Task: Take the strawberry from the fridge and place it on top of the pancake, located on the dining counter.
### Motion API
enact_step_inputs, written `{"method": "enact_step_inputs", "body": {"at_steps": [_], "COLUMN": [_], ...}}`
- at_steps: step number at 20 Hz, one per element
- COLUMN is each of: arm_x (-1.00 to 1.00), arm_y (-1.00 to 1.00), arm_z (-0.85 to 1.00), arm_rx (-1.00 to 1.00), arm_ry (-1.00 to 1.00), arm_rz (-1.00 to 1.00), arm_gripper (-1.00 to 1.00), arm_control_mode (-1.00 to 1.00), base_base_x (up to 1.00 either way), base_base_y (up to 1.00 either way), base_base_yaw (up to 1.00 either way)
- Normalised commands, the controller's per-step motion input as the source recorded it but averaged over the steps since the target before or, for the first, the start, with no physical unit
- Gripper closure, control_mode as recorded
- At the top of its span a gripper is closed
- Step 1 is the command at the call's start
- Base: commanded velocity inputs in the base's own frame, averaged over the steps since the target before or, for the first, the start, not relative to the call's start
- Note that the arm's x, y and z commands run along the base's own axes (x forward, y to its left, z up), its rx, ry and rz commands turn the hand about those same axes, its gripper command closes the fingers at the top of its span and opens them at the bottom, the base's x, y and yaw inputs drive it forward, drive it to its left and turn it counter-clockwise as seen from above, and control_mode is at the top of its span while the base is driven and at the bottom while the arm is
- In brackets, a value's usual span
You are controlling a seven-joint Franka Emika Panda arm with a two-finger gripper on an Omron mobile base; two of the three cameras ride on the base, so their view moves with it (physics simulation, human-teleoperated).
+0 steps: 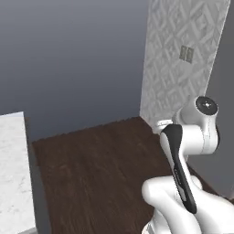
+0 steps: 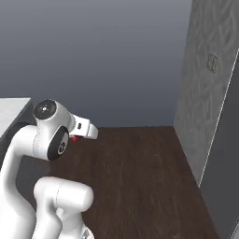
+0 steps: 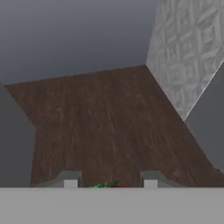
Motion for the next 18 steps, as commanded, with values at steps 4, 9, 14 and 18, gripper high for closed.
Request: {"method": "enact_step_inputs", "body": {"at_steps": [4,9,14,18], "arm_x": [0.0,0.0,0.0,0.0], "arm_y": [0.0,0.0,0.0,0.0], "arm_z": [0.0,0.0,0.0,0.0], "arm_rx": [0.0,0.0,0.0,0.0], "arm_ry": [0.0,0.0,0.0,0.0], "arm_rz": [0.0,0.0,0.0,0.0], "arm_gripper": [1.0,1.0,1.0,1.0], "arm_control_mode": [1.0,1.0,1.0,1.0], "base_base_x": [0.93,1.0,1.0,1.0], "base_base_y": [-0.23,-0.48,-0.63,-0.66], "base_base_yaw": [0.68,0.63,0.49,0.46]}}
